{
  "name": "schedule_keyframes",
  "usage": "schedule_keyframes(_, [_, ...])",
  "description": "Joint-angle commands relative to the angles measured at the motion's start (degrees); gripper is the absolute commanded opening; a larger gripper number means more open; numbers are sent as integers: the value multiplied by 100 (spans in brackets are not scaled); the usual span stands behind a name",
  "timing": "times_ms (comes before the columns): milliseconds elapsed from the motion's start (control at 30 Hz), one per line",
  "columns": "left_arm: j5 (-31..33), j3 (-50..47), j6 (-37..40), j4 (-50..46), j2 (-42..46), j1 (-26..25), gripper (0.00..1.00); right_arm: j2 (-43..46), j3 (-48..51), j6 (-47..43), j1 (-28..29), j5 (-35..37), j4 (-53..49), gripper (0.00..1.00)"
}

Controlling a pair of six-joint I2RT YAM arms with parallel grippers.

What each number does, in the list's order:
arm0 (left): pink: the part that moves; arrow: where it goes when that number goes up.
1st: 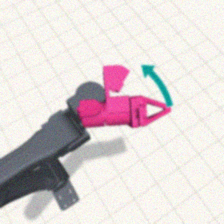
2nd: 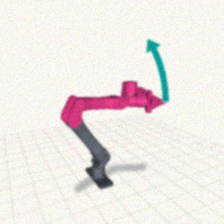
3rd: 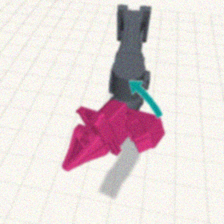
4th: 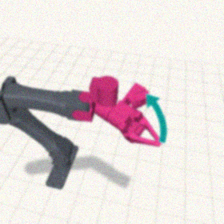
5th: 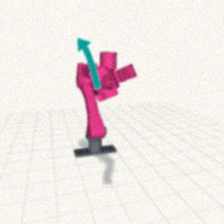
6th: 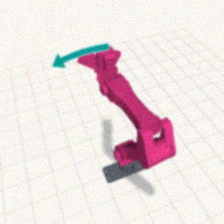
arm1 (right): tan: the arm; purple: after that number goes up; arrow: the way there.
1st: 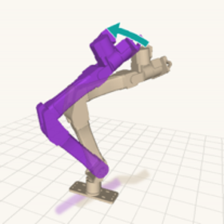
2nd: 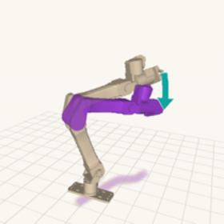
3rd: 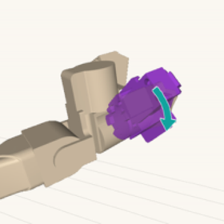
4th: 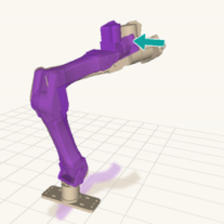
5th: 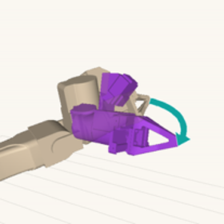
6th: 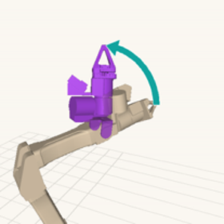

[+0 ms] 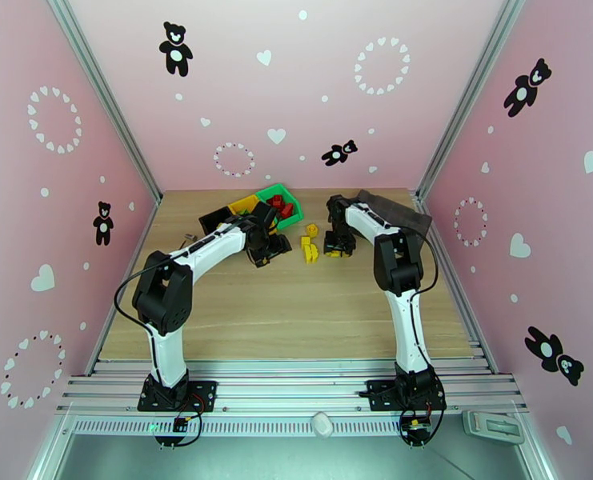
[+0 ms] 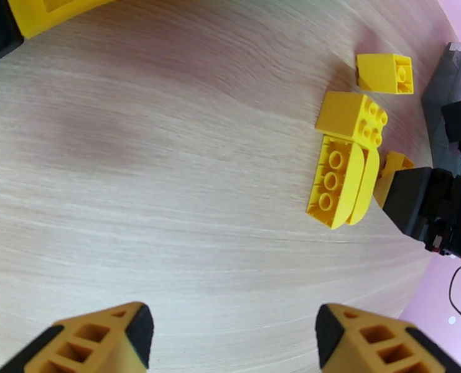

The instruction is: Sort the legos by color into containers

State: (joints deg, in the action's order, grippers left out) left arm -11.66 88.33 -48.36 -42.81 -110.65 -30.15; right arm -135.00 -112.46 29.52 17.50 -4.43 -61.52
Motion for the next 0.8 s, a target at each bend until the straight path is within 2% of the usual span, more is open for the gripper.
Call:
schedule_keyframes(0, [-167, -28, -84, 44, 276, 31, 74, 188, 66, 18, 43, -168, -3, 40])
schedule_keyframes(100, [-425, 84, -148, 88, 235, 109, 74, 390, 121, -1, 96, -166, 38, 35])
schedule_keyframes(300, [-1155, 650, -174, 28, 3, 353, 73, 1036, 330, -50, 236, -355, 186, 32])
schedule_keyframes(533, [-1953, 1535, 125, -359, -561, 492, 70, 1547, 563, -451, 609, -1597, 519, 32])
schedule_keyframes(767, [-2298, 1472, 234, -293, -642, 551, 63, 1885, 860, -718, 1002, -2809, 964, 32])
